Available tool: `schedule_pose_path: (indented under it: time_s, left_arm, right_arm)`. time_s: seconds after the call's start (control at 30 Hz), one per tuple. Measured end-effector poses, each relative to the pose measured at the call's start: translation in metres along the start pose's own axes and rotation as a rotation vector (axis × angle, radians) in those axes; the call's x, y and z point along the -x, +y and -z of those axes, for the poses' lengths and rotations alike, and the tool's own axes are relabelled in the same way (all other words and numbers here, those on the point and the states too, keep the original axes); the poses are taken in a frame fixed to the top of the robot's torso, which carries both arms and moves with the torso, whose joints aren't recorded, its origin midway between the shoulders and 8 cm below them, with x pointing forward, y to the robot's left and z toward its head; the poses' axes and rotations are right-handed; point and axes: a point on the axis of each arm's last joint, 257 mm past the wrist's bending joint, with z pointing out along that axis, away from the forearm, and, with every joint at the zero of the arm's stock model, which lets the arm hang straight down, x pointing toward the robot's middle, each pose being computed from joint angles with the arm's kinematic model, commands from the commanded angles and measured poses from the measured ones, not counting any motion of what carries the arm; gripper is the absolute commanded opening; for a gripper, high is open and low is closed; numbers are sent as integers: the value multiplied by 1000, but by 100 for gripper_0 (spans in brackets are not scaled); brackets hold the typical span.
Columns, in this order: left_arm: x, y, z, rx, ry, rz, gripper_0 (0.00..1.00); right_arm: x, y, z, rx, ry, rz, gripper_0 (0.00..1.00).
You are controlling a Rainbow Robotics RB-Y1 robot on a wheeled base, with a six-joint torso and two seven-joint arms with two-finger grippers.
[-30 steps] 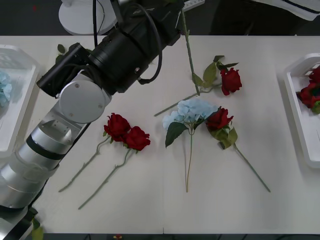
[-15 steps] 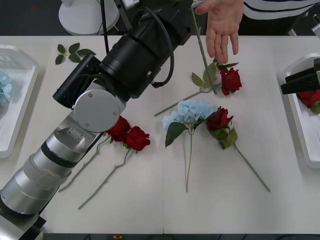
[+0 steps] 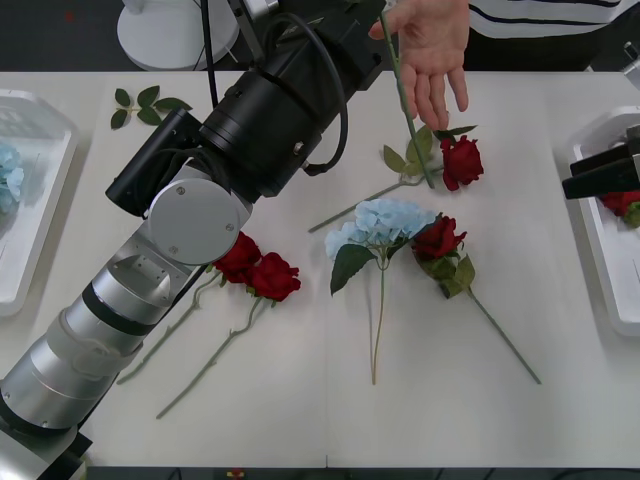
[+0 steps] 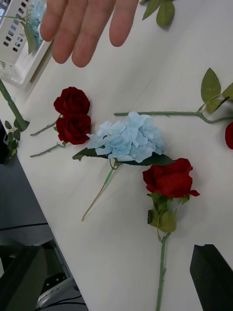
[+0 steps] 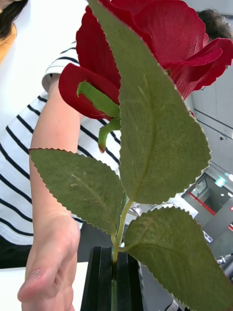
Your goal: Place the red flowers into the right box and the blue flowers into the left box. If a person shows an open palm, hand one flower to the person first, then continue sorting.
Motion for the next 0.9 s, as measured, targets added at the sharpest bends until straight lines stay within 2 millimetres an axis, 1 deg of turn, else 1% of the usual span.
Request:
schedule_pose_path:
  time_s: [0.1,0.27,0.37,0.47,0.6,0.9]
  left_arm:
    - [0,0,0,0,-1,0,0]
    - [0,0,0,0,-1,0,0]
    - [0,0,0,1,-1,0,0]
    - [0,0,0,1,-2,0,0]
    - [0,0,0,1,-2,1,0]
    - [0,0,0,2,-2,1,0]
  right_arm:
    - [-19,-12,-3,-47,53,8,87]
    - [-50,-29,-10,-173,200,118,87]
    - [-64,-38,-12,-253,282,158,87]
    - [-73,-43,-18,-306,320,122,87]
    - [-89,-54,-33,-370,379,135,87]
    - [-127,-61,-78,-470,477,111,87]
